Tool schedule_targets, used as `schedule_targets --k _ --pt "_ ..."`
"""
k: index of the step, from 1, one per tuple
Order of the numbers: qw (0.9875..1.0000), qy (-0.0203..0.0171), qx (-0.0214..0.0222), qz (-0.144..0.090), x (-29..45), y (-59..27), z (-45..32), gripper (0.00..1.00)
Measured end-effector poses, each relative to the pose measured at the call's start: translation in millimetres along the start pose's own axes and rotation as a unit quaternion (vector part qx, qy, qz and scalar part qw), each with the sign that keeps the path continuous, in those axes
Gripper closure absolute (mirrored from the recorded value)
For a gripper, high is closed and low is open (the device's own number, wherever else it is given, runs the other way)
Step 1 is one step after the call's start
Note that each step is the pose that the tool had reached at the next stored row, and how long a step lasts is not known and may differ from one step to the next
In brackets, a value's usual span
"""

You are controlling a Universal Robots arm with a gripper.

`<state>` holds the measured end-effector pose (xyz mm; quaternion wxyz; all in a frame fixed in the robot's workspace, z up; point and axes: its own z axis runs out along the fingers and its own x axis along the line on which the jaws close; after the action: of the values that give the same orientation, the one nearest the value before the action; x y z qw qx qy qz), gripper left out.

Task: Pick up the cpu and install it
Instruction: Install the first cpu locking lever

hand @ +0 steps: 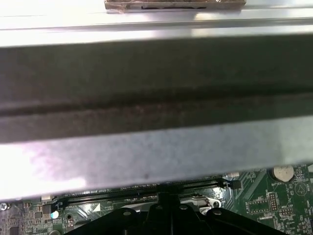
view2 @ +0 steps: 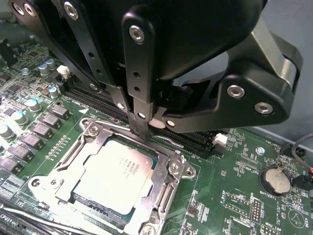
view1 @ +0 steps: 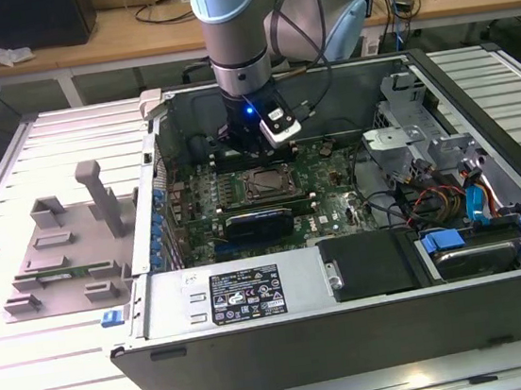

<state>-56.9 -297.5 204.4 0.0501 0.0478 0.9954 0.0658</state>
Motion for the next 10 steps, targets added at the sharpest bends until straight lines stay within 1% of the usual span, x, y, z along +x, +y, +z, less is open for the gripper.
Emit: schedule_targets --k 10 --pt "1.0 -0.0001 0.0 0.0 0.0 0.0 0.2 0.89"
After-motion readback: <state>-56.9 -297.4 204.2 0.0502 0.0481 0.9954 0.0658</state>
